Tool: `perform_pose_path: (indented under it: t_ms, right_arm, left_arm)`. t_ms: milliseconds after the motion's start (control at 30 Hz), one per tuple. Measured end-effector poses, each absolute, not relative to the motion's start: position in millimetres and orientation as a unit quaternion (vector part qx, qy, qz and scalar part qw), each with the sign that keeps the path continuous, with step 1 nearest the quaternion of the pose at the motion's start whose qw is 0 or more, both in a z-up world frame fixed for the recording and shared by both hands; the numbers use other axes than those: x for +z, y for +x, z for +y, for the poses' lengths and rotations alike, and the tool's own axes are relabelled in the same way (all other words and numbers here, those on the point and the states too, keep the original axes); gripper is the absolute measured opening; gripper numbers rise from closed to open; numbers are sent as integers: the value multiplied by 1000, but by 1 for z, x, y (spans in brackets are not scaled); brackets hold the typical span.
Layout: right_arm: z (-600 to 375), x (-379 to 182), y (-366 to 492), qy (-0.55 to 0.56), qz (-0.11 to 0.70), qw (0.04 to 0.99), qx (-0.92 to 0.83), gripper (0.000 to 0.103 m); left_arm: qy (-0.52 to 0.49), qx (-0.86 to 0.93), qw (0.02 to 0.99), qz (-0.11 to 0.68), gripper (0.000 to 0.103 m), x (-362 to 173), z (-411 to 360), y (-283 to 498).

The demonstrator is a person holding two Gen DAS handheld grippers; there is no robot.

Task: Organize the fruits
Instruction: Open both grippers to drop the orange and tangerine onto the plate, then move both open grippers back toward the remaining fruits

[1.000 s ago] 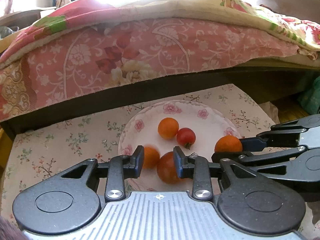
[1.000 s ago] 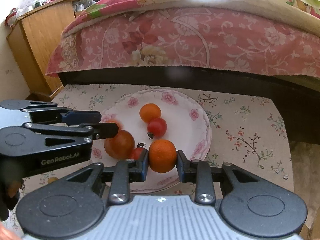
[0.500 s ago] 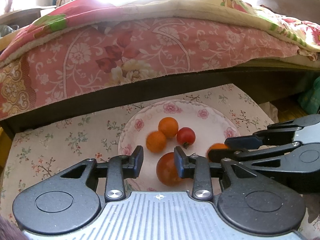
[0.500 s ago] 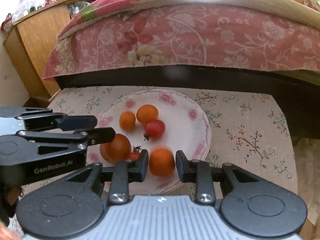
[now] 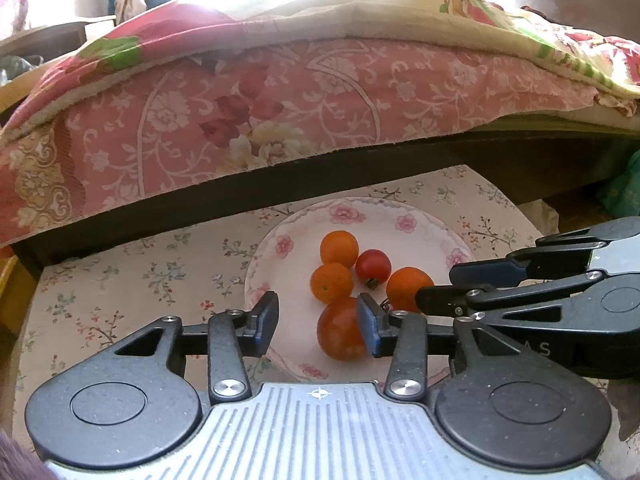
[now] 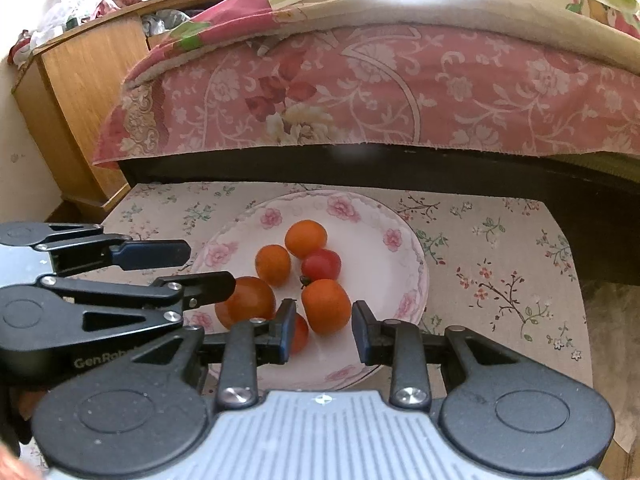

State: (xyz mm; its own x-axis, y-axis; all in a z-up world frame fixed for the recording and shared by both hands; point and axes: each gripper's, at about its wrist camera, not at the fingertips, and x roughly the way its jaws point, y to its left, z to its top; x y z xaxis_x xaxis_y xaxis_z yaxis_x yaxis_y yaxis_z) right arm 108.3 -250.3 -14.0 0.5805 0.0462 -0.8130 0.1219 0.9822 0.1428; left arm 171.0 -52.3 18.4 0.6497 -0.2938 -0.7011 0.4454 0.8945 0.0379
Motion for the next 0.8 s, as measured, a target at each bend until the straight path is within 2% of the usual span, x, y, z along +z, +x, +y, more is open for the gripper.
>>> perform_pose_path:
  t_ms: [800]
  right_arm:
    - [-230, 8, 91, 78, 452, 889, -12, 32]
  left_arm:
    - [111, -196, 905, 361, 51, 41, -44, 149]
